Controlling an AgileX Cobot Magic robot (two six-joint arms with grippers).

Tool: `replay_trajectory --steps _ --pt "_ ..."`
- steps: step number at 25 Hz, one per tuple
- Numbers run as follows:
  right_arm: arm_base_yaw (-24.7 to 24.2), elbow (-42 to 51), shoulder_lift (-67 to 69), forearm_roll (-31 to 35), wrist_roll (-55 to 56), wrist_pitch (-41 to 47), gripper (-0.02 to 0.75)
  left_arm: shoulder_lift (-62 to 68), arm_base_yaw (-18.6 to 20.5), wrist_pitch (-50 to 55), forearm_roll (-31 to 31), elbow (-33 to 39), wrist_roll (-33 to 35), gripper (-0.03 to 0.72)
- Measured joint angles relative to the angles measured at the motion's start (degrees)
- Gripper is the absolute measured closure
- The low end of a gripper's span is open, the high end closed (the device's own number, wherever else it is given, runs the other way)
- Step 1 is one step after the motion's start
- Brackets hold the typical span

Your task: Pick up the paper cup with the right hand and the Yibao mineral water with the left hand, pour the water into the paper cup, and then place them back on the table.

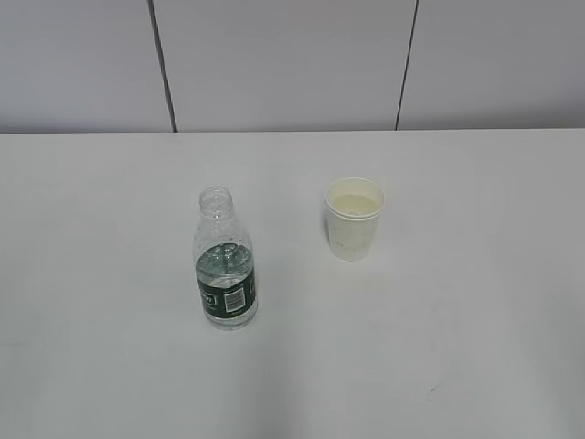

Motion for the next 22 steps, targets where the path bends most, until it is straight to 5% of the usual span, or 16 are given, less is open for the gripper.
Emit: replay_trajectory --steps 22 --pt "0.1 3.9 -6.7 -0.9 3.5 -5.7 0.146 -1.1 0.0 -7.4 -2.2 8.4 0.0 0.189"
